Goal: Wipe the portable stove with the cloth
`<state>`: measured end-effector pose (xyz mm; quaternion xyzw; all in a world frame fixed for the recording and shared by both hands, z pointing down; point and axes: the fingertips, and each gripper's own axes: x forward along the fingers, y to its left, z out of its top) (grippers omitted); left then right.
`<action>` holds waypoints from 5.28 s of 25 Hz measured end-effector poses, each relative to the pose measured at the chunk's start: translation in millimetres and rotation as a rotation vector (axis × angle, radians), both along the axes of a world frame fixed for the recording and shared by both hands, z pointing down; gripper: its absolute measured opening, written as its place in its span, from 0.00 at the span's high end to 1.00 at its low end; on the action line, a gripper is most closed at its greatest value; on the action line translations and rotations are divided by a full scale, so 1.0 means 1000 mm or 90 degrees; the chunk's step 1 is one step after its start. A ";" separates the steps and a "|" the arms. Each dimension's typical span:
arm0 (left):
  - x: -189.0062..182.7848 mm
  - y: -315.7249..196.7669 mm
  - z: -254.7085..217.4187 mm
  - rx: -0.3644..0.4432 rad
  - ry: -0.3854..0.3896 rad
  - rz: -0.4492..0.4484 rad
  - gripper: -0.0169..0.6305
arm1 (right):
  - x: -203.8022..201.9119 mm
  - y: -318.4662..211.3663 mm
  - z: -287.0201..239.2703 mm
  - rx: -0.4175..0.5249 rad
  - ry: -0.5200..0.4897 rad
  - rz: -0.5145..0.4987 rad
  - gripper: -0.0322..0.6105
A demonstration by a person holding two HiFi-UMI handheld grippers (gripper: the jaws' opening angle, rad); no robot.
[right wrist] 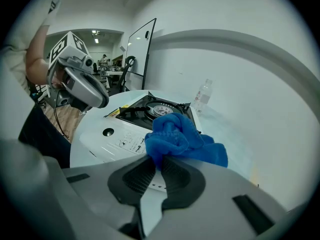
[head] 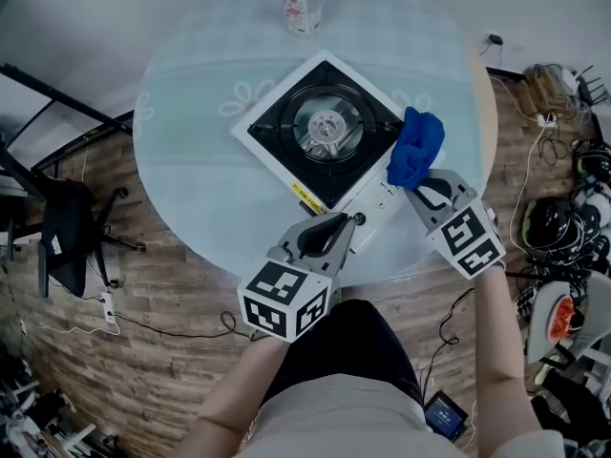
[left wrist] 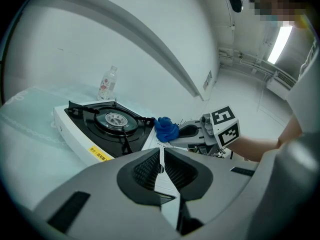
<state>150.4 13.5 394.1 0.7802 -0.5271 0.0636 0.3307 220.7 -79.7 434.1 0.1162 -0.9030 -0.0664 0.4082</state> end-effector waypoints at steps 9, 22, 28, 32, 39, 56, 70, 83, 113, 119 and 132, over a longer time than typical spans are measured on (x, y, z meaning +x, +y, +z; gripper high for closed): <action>0.000 0.013 0.003 0.000 -0.018 0.019 0.91 | -0.004 0.028 0.000 -0.024 -0.007 -0.007 0.87; -0.016 0.030 0.007 -0.023 -0.024 0.005 0.91 | -0.012 0.074 -0.002 -0.071 -0.021 -0.011 0.87; -0.034 0.026 0.012 -0.036 -0.026 0.037 0.91 | -0.022 0.085 -0.001 -0.091 -0.024 0.023 0.87; -0.044 0.025 0.015 -0.048 -0.018 0.059 0.91 | -0.025 0.092 -0.002 -0.107 -0.032 0.063 0.87; -0.055 0.034 0.020 -0.071 -0.012 0.139 0.91 | -0.034 0.108 -0.002 -0.132 -0.038 0.140 0.87; -0.063 0.028 0.027 -0.083 -0.005 0.277 0.91 | -0.049 0.140 -0.005 -0.181 -0.039 0.258 0.87; -0.085 0.021 0.025 -0.071 0.001 0.357 0.91 | -0.084 0.162 -0.005 -0.209 -0.058 0.358 0.87; -0.105 0.014 0.019 -0.060 0.023 0.367 0.91 | -0.127 0.159 0.001 -0.237 -0.079 0.394 0.87; -0.167 -0.022 0.023 -0.065 0.027 0.301 0.91 | -0.210 0.101 0.000 -0.274 -0.120 0.346 0.87; -0.174 -0.027 0.024 -0.069 0.035 0.294 0.91 | -0.217 0.097 -0.002 -0.289 -0.121 0.337 0.87; -0.195 -0.040 0.028 -0.077 0.048 0.256 0.91 | -0.239 0.086 -0.001 -0.307 -0.116 0.298 0.87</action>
